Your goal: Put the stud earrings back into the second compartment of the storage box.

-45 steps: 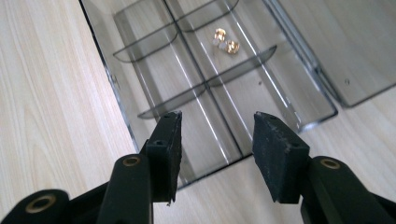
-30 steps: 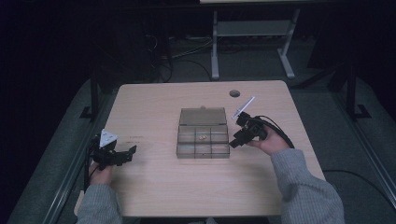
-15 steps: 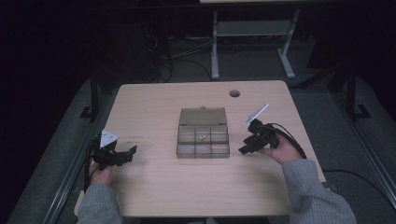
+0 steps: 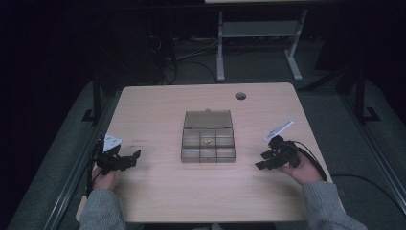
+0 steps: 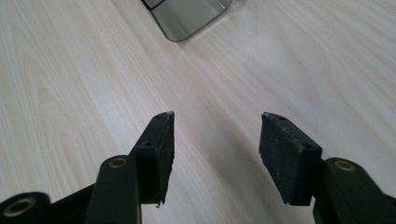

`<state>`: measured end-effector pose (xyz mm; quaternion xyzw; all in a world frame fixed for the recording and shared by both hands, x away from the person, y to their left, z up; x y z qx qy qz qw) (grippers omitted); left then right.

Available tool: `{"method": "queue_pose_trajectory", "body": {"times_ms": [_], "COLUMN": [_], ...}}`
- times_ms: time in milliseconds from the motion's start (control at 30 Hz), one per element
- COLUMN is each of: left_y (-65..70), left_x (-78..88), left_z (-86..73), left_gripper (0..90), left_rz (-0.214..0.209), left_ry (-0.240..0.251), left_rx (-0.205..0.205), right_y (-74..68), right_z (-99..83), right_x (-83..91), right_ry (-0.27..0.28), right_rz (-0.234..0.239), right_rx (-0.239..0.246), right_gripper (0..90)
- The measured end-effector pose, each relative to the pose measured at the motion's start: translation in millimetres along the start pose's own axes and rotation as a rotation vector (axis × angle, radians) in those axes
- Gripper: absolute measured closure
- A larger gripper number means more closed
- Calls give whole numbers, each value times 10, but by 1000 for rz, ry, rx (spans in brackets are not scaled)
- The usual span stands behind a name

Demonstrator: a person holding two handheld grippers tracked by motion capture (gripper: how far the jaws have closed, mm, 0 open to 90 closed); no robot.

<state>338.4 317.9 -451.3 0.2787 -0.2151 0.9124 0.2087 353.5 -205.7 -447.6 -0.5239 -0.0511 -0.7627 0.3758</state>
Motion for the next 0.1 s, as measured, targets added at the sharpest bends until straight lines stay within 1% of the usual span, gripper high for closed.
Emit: {"method": "queue_pose_trajectory", "body": {"times_ms": [100], "left_y": [11], "left_x": [-5], "left_z": [3], "left_gripper": [138], "left_rz": [-1], "left_ry": [2], "left_rx": [2], "right_y": [-29], "right_z": [-148], "right_x": [12], "right_ry": [33], "right_rz": [-11], "right_rx": [-13], "right_gripper": [428]}}
Point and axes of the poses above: each handheld gripper's, and its own axes: x roughly backward along the jaws, z roughly out of its top, y roughly to its right, the point moved 2 cm from there along -x, roughly forward along the jaws, and after that the axes turned 13 degrees about -x, right-handed, at the moved point
